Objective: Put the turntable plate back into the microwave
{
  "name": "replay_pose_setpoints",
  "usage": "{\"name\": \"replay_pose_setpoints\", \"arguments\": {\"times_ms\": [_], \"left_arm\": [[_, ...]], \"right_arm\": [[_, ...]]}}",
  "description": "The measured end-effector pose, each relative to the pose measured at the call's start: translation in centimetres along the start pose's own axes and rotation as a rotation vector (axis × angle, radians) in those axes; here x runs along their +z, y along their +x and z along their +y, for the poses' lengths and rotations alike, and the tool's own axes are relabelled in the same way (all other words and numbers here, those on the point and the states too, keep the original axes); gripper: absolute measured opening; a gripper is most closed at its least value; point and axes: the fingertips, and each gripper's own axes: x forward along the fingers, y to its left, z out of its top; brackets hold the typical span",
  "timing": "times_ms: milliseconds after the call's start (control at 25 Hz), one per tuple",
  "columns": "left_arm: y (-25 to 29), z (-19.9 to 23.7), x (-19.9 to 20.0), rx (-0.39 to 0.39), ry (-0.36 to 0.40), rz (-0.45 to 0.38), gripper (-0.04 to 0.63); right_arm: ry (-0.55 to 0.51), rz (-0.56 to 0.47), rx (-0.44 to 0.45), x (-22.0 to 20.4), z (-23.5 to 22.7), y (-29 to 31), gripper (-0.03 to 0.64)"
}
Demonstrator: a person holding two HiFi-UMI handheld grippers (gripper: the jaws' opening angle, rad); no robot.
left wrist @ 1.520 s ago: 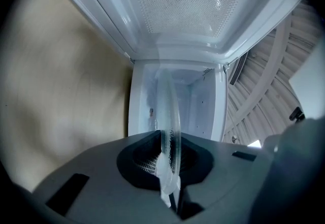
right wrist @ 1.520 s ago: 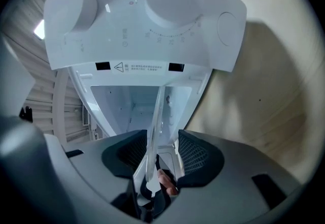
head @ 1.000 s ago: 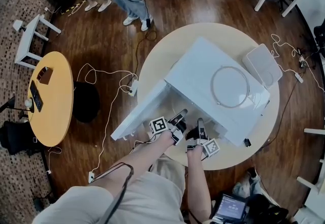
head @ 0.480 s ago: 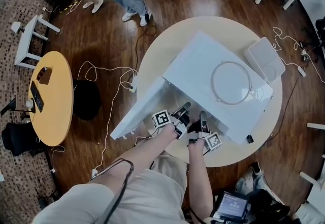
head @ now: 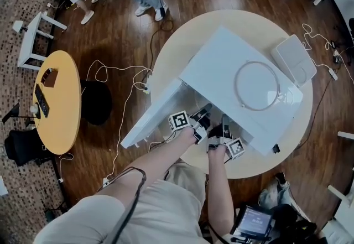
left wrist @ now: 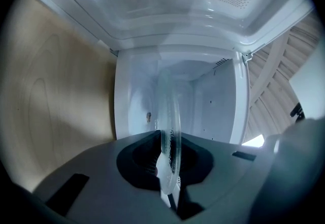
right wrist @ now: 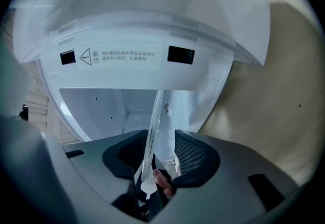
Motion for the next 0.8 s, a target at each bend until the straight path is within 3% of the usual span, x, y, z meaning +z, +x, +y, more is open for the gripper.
{"name": "replay_pose_setpoints", "arguments": {"times_ms": [800], "left_arm": [[2.2, 0.7, 0.8, -0.034, 0.023, 0.061, 0.032]], "right_arm": [[-0.078, -0.024, -0.002, 1.2, -0.2, 0.7, 0.146]]}}
